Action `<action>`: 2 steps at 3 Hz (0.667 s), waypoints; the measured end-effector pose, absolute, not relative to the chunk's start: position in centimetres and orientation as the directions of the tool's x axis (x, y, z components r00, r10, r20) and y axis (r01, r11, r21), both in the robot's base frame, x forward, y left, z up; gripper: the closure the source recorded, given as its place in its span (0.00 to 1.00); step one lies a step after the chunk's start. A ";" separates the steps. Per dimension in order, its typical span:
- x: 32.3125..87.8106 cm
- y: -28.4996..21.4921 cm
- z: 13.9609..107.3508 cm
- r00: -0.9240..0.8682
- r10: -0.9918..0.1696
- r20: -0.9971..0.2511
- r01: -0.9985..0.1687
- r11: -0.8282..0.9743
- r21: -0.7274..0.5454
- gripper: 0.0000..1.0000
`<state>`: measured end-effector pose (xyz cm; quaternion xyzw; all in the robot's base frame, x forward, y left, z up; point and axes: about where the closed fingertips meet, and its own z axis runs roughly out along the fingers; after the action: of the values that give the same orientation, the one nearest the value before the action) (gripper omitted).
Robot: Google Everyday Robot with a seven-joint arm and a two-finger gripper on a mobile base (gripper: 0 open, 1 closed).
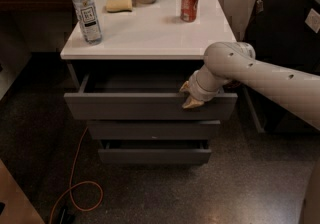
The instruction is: Place blue plastic bottle into top drawer
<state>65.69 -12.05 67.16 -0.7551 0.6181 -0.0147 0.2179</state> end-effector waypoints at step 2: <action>60.4 -11.3 67.9 0.233 -0.920 -0.315 -0.938 -0.128 -0.322 1.00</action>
Offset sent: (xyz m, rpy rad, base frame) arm -0.0930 0.0114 0.0163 0.1254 0.0652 -0.0043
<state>60.35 -11.25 67.91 -0.7506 0.6188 0.0197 0.2309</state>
